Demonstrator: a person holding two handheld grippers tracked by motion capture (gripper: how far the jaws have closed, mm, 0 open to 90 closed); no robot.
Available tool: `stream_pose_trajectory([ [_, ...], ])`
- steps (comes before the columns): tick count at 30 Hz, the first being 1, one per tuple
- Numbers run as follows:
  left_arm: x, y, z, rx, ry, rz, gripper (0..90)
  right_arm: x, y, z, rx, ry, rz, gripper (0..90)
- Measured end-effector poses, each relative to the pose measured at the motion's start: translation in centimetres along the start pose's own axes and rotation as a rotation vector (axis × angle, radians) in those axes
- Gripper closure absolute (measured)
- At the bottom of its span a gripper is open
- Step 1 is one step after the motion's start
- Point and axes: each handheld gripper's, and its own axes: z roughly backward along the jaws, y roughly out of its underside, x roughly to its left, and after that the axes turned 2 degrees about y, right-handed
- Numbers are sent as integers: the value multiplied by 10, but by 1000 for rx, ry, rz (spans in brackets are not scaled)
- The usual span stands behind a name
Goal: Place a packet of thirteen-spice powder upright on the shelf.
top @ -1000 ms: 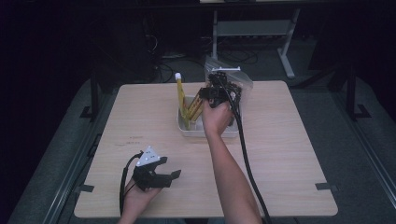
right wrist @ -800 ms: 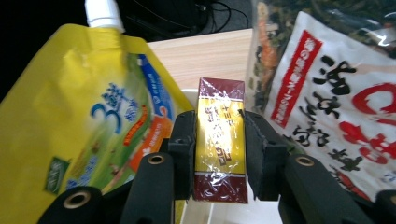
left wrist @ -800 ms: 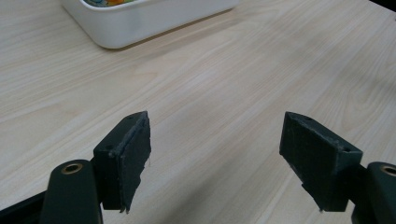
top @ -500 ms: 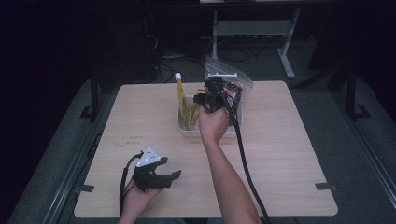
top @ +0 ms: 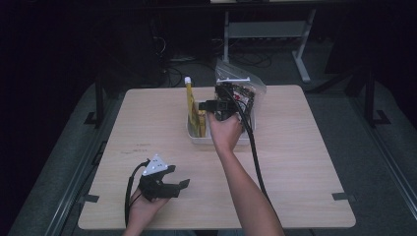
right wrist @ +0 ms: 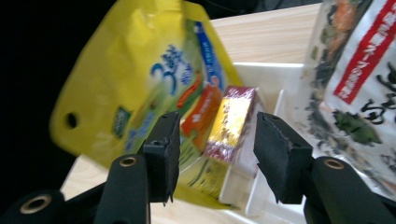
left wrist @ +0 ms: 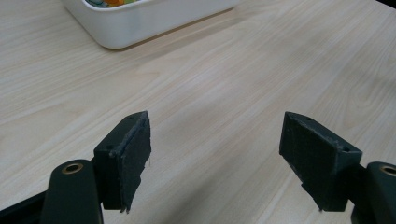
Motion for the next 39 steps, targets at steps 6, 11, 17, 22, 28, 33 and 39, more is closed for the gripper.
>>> stream_pose_trajectory([
  [6,0,1,0,9,-2,-7,240,4,13,11,19,-79,28,481],
  [11,0,3,5,-3,-10,-3,235,10,28,19,47,-105,67,470],
  [17,2,4,9,-6,-18,-1,231,11,48,24,79,-140,90,458],
  [22,2,4,9,-4,-18,-4,228,5,66,23,98,-159,98,451],
  [28,3,5,9,-2,-17,0,217,-8,87,22,132,-173,90,439],
  [33,3,5,8,0,-16,-1,211,-23,102,26,143,-186,67,427],
  [39,2,5,6,4,-8,-6,206,-37,114,31,151,-190,57,417],
])
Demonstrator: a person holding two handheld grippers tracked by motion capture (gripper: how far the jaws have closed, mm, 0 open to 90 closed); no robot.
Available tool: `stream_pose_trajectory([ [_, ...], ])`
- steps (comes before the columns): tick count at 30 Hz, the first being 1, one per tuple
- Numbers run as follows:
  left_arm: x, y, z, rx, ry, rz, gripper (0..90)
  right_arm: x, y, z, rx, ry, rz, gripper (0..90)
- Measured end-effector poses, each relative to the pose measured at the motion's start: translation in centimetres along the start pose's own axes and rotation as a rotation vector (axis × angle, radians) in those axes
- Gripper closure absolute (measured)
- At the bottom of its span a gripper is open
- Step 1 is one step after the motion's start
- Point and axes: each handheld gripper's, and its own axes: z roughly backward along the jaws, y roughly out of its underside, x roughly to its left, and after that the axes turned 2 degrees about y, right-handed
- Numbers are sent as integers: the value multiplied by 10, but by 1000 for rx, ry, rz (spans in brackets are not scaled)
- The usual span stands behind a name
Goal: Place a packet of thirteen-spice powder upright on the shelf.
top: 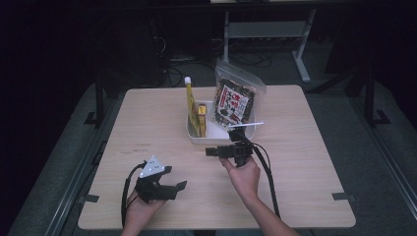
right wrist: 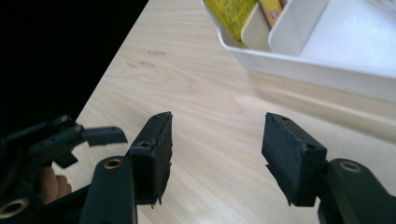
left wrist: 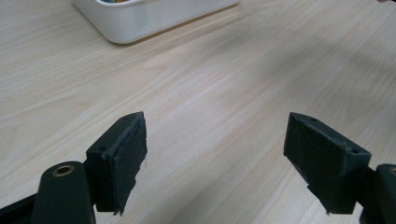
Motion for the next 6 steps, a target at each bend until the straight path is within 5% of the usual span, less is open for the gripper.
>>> stream_pose_trajectory([
  [6,0,0,-1,0,4,0,192,-6,19,6,21,-25,23,398],
])
